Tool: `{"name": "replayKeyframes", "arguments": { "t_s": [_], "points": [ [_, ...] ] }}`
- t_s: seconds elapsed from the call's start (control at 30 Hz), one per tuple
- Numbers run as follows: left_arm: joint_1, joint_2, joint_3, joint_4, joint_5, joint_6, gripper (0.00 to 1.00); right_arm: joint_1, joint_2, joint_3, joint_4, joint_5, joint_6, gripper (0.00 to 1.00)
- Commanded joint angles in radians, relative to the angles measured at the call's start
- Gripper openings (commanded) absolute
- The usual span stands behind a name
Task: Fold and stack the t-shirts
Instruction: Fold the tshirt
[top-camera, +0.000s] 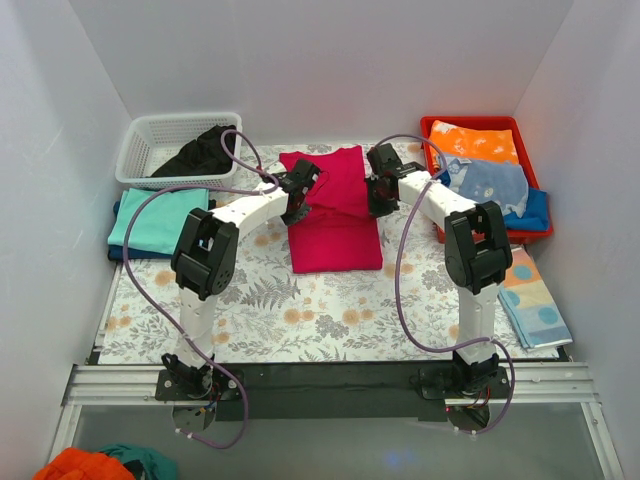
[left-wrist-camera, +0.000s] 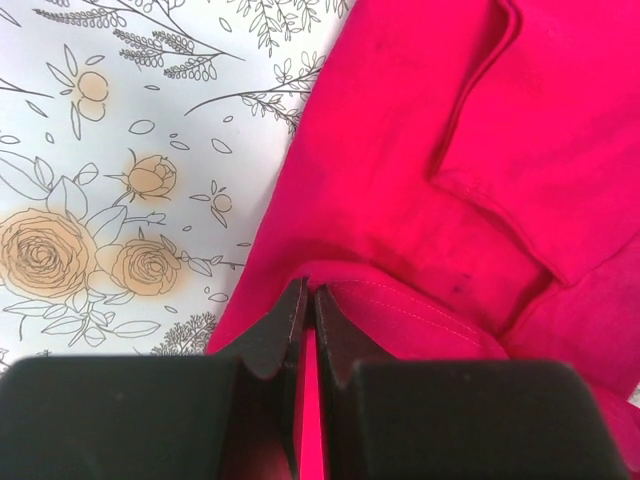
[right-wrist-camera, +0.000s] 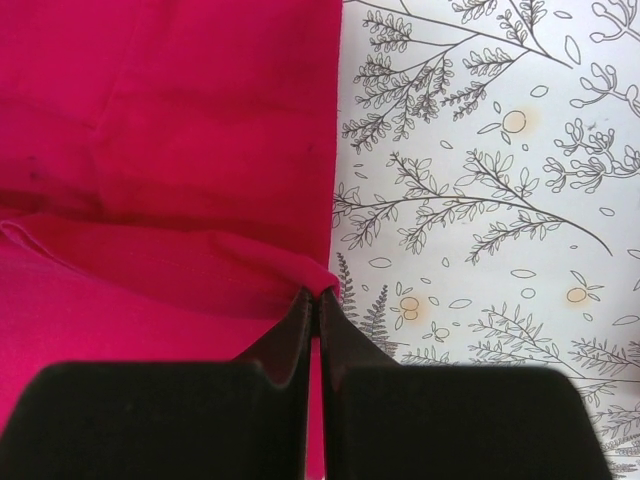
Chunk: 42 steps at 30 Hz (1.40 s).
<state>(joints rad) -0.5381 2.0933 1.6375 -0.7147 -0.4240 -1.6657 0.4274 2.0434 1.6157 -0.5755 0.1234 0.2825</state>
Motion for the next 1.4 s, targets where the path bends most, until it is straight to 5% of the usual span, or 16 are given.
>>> {"name": "replayKeyframes", "arguments": {
  "t_s": [0.0, 0.5, 0.53, 0.57, 0.63, 0.73, 0.97, 1.37],
  "points": [
    [0.006, -0.124, -0.011, -0.031, -0.094, -0.014, 0.0, -0.015, 0.006, 0.033, -0.007, 0.002, -0.008, 0.01],
    [0.006, -0.078, -0.021, -0.08, -0.111, -0.057, 0.0, -0.016, 0.084, 0.104, -0.012, -0.019, -0.012, 0.01],
    [0.012, -0.066, 0.001, -0.084, -0.11, -0.055, 0.06, -0.018, 0.095, 0.125, -0.021, -0.019, -0.013, 0.02],
    [0.013, -0.047, 0.014, -0.089, -0.116, -0.057, 0.3, -0.021, 0.101, 0.142, -0.027, -0.016, -0.014, 0.05],
    [0.021, -0.03, 0.044, -0.089, -0.13, -0.034, 0.51, -0.024, 0.115, 0.2, -0.049, -0.008, -0.016, 0.24],
    [0.021, -0.027, 0.097, -0.068, -0.15, -0.006, 0.62, -0.032, 0.127, 0.269, -0.087, 0.01, -0.011, 0.42],
    [0.018, -0.098, 0.101, -0.012, -0.09, 0.063, 0.63, -0.044, 0.066, 0.306, -0.106, 0.015, 0.003, 0.49],
    [-0.082, -0.24, -0.229, 0.081, 0.074, 0.11, 0.63, -0.012, -0.17, -0.189, 0.0, -0.053, 0.024, 0.43]
  ]
}}
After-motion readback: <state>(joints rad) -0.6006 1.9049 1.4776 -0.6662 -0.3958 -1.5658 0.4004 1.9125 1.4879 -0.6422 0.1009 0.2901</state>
